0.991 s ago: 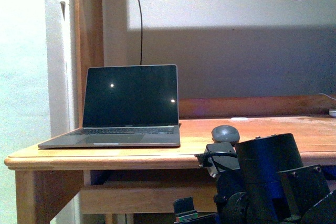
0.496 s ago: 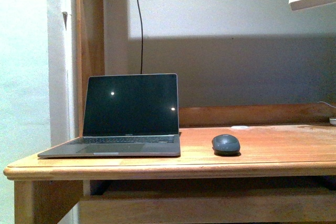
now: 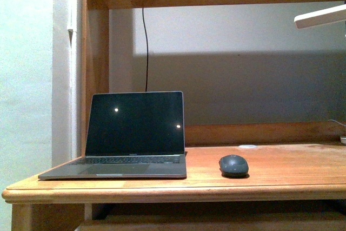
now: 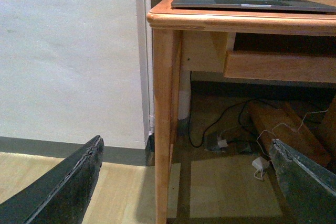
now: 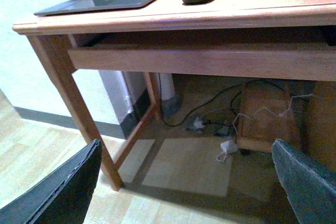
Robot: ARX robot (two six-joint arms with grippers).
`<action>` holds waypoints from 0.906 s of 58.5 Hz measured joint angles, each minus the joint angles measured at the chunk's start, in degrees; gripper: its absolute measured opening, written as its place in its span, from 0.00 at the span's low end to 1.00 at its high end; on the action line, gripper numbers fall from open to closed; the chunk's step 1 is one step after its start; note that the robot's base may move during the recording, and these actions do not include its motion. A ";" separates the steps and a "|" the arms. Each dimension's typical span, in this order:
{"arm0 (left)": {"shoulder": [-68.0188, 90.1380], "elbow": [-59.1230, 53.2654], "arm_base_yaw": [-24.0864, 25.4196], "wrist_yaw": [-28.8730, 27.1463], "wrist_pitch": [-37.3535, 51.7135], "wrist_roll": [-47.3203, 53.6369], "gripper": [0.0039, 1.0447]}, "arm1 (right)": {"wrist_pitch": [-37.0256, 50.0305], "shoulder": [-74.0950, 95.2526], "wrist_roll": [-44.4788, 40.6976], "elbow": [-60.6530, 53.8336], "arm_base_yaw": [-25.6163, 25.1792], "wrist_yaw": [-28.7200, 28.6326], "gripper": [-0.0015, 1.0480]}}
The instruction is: Place mouse
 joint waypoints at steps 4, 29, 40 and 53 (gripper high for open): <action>0.00 0.00 0.00 -0.04 0.00 0.00 0.93 | -4.66 -5.55 -1.66 -1.51 1.31 9.73 0.71; 0.00 0.00 0.00 -0.04 0.00 -0.02 0.93 | -10.69 -17.94 -4.02 -5.44 -11.58 -1.62 0.02; 0.00 0.00 0.02 0.00 0.00 0.00 0.93 | -10.93 -18.56 -4.07 -5.44 -17.31 -5.18 0.03; 0.00 0.00 0.02 0.00 0.00 0.00 0.93 | -10.93 -18.58 -4.09 -5.44 -17.46 -5.20 0.28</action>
